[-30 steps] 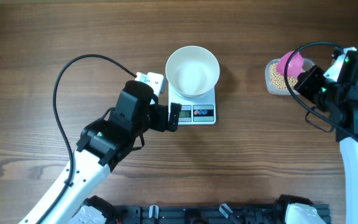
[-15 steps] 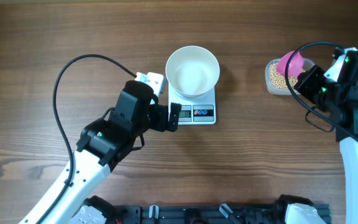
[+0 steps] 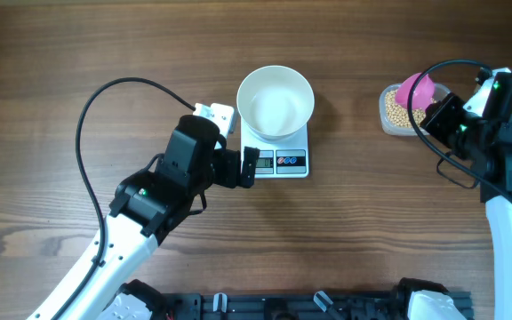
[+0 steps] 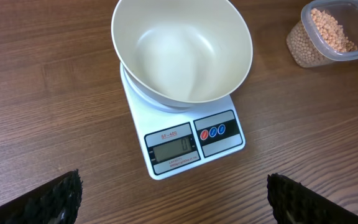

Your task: Scoop item into bowl and weigh 150g on scale

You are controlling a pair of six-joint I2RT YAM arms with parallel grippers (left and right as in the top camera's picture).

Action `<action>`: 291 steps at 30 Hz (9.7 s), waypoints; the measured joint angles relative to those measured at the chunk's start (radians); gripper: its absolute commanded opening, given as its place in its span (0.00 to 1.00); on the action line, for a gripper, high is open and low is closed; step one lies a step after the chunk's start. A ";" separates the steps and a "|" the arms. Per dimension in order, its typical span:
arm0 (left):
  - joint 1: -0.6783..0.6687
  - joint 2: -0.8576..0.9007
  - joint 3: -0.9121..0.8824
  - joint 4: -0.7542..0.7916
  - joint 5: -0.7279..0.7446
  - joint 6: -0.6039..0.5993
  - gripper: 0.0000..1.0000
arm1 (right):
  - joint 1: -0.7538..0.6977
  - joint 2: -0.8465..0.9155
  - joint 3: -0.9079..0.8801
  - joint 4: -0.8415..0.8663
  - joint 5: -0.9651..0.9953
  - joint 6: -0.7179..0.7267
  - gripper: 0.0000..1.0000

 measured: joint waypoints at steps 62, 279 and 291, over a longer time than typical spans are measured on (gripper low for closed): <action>0.000 0.000 0.000 0.000 0.000 0.000 1.00 | 0.000 0.000 0.000 0.060 0.058 -0.001 0.04; 0.000 0.000 0.000 -0.004 0.000 0.000 1.00 | -0.093 0.331 -0.044 0.111 -0.086 -0.681 0.04; 0.000 0.000 0.000 -0.004 0.000 0.000 1.00 | -0.100 0.331 -0.044 0.115 -0.093 -0.591 0.04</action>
